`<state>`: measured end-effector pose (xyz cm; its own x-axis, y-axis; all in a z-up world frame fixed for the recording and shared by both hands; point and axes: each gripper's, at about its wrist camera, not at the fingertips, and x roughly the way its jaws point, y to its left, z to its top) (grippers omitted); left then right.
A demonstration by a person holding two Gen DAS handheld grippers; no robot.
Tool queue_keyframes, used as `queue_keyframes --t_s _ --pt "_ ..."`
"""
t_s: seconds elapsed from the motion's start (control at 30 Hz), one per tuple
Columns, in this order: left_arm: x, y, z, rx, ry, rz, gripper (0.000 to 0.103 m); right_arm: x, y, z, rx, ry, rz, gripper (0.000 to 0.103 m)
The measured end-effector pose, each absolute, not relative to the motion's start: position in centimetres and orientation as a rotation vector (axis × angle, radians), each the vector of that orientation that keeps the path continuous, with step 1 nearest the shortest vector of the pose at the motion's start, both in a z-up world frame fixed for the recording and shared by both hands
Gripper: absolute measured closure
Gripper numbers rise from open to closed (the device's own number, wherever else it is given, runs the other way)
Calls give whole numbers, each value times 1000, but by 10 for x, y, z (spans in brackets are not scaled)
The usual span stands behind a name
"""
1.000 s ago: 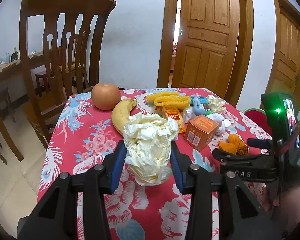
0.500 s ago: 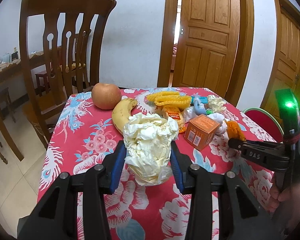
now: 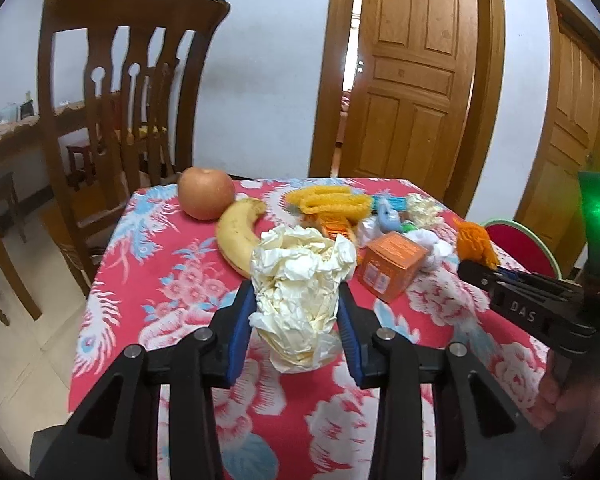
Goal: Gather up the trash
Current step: 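Carry the white paper and orange bundle over the red bucket with both tools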
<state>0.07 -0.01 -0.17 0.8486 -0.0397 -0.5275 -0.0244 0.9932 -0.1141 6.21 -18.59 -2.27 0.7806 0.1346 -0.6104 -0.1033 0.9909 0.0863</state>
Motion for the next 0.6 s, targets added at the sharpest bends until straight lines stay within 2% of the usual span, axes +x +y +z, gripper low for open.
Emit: queue_keyframes --t_s 0.37,0.6 --pt "14 -45 33 -107 541 -100 62 59 -237 -6 157 634 85 86" --pt "35 -80 35 -133 563 -157 62 63 -282 14 191 596 18 85"
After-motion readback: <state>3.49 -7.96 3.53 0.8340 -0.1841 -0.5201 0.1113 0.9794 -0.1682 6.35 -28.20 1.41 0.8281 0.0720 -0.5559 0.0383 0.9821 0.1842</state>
